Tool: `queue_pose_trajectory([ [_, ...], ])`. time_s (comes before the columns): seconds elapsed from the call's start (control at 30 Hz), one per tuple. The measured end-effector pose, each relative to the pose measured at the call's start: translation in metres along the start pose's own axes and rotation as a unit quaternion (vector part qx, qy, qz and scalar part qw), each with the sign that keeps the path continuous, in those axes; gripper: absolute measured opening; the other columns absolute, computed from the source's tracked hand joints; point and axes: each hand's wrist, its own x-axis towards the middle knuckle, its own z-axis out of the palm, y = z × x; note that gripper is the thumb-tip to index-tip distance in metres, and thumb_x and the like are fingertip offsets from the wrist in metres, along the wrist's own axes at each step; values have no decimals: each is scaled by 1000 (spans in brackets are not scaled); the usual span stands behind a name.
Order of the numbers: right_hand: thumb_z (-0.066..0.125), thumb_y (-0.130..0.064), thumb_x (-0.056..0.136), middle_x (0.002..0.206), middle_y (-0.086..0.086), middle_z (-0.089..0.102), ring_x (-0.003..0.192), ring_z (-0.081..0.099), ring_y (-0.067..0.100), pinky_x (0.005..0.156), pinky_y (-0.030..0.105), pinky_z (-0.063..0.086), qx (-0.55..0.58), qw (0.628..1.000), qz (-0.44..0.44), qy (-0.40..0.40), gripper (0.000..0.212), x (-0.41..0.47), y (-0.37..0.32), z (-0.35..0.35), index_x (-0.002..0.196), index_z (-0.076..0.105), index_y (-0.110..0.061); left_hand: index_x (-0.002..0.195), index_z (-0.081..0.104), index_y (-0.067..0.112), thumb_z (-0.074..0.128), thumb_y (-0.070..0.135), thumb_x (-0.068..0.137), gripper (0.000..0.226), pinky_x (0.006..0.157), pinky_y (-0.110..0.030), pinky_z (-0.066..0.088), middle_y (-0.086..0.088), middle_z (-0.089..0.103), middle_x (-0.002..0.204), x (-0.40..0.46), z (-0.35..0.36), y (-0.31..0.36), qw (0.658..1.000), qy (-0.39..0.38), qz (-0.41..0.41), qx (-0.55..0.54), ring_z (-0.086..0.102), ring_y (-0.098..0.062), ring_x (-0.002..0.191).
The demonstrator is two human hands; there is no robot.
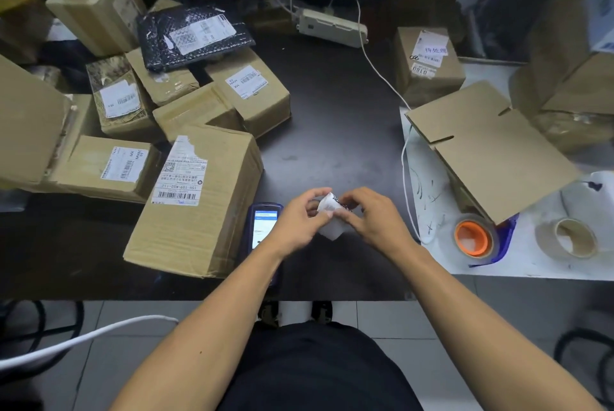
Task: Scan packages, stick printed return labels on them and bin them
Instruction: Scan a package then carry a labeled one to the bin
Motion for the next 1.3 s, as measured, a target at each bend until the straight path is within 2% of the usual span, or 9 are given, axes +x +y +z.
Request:
queue_pose_trajectory([
  [0.13, 72, -28, 88, 91, -10, 66, 84, 59, 5, 72, 6, 38, 0, 999, 28, -29, 14, 6, 1, -5, 96, 67, -18, 132, 56, 25, 68, 13, 93, 42, 89, -14, 49, 6, 67, 113, 6, -1, 0, 998, 3, 11, 66, 64, -6, 105],
  [0.2, 71, -28, 89, 90, -11, 67, 84, 59, 6, 72, 9, 40, 2, 999, 36, -41, 12, 7, 2, -6, 94, 66, -19, 134, 56, 22, 67, 14, 93, 43, 89, -14, 49, 3, 67, 114, 9, -1, 1, 996, 4, 14, 84, 64, -5, 104],
  [0.4, 59, -25, 95, 93, -2, 69, 87, 63, 19, 78, 32, 48, -27, 998, 41, -44, 12, 11, 4, -6, 97, 65, -15, 135, 57, 18, 68, 11, 92, 45, 92, -19, 51, -5, 66, 120, 14, 1, 2, 993, 4, 7, 118, 64, -13, 105],
  [0.57, 65, -41, 91, 93, -6, 69, 85, 61, 12, 77, 27, 48, -38, 997, 29, -61, 27, 15, 1, -12, 102, 66, -16, 138, 56, 19, 71, 20, 91, 48, 86, -18, 53, -3, 69, 117, 16, 3, 4, 990, 8, 15, 143, 67, -11, 99],
  [0.73, 60, -39, 95, 91, -1, 71, 83, 64, 19, 75, 33, 50, -68, 994, 12, -82, 25, 23, 1, -19, 97, 67, -15, 140, 54, 18, 68, 22, 93, 49, 80, -8, 48, -2, 68, 120, 20, 6, 8, 982, 19, 31, 186, 64, -8, 95],
  [0.9, 54, -31, 98, 86, 3, 70, 80, 62, 23, 70, 34, 46, -76, 994, 13, -83, 23, 24, 1, -15, 95, 66, -11, 139, 56, 16, 69, 22, 93, 48, 91, -24, 51, -4, 68, 120, 25, 5, 10, 979, 27, 23, 202, 63, -12, 95],
  [1.1, 54, -27, 96, 82, -2, 69, 78, 59, 19, 72, 33, 48, 3, 992, 121, -29, 18, 23, 8, -20, 91, 68, -17, 135, 58, 20, 67, 8, 91, 47, 95, -28, 52, -6, 68, 120, 30, -1, 4, 989, 33, -3, 147, 66, -14, 95],
  [1.17, 57, -31, 96, 84, -2, 70, 80, 61, 19, 77, 35, 50, 10, 992, 126, -13, 19, 23, 9, -23, 90, 67, -16, 134, 58, 21, 66, 6, 91, 47, 94, -28, 52, -7, 68, 117, 31, 0, 4, 991, 32, -6, 128, 66, -14, 93],
  [1.3, 71, -49, 84, 90, -7, 64, 82, 59, 13, 73, 31, 49, -25, 994, 85, -65, 32, 26, -3, -20, 91, 60, -19, 137, 55, 18, 64, 4, 92, 48, 91, -22, 52, -6, 67, 116, 31, 7, 7, 994, 21, -5, 111, 66, -12, 95],
])
